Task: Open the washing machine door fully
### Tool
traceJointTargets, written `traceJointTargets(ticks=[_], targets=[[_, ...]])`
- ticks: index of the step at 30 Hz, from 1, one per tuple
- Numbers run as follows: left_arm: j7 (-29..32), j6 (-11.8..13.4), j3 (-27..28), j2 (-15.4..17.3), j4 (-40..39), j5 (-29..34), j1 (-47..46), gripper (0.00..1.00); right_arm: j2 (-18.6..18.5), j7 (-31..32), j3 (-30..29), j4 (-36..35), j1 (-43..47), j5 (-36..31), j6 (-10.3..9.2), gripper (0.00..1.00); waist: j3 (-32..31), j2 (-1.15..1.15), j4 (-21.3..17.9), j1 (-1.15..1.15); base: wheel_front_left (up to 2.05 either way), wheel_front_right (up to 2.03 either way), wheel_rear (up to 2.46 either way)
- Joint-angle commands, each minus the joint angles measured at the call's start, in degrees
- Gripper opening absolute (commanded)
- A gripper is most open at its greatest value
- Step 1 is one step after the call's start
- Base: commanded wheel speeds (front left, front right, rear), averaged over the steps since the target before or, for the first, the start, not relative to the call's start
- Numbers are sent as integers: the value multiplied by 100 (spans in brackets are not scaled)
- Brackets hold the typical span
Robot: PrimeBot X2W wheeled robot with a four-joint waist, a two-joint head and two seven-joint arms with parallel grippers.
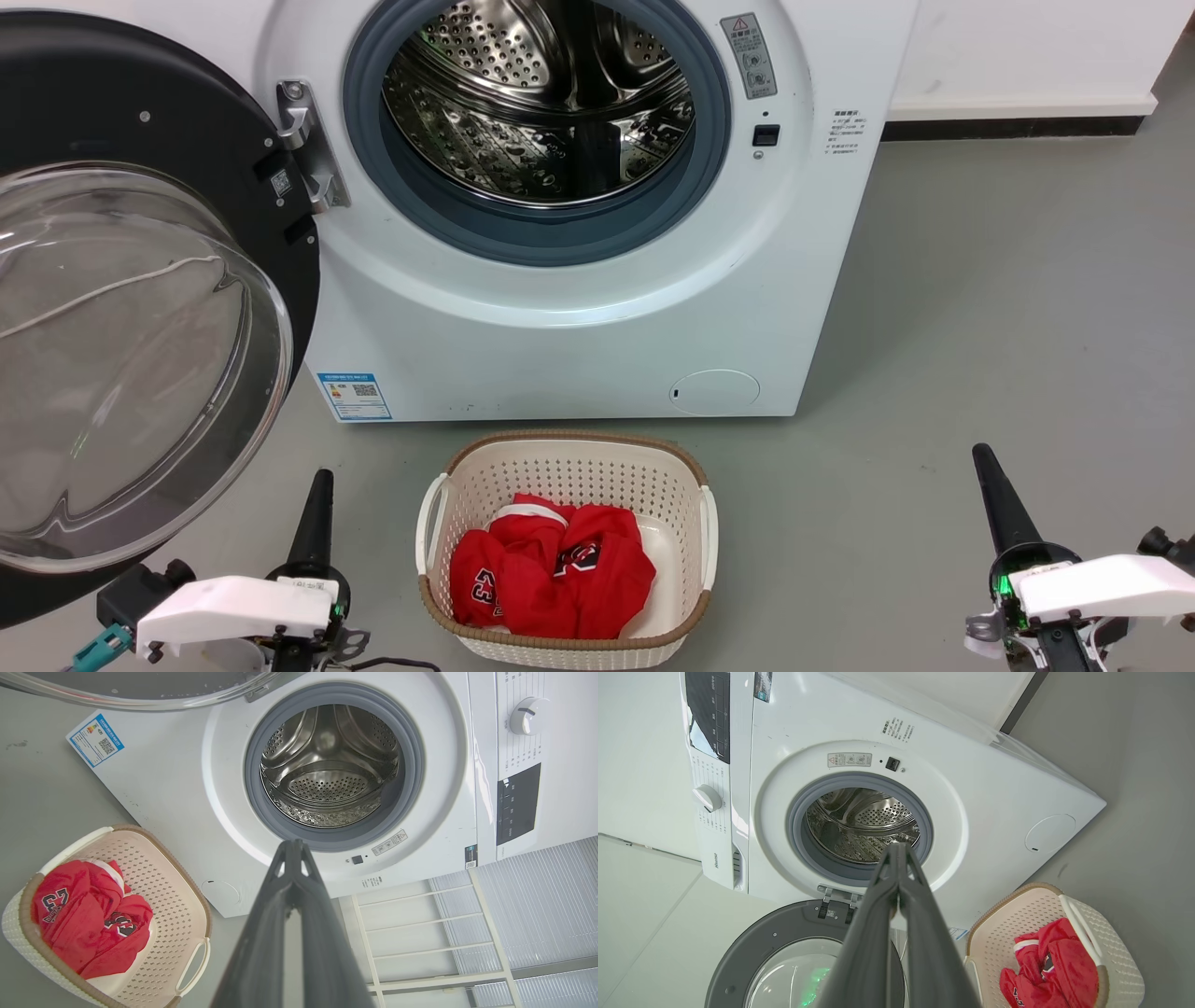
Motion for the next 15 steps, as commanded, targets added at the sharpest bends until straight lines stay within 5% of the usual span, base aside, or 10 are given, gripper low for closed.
traceJointTargets(ticks=[1, 15], targets=[[33, -26, 12, 11, -23, -124, -154, 0, -31, 18, -21, -14, -126, 125, 1, 0, 1, 0, 1, -1, 0, 0, 0], [214, -53, 49, 10, 54, -869, -226, 0, -19, 175, -104, 88, -225, 838, 0, 0, 12, 0, 5, -1, 0, 0, 0]])
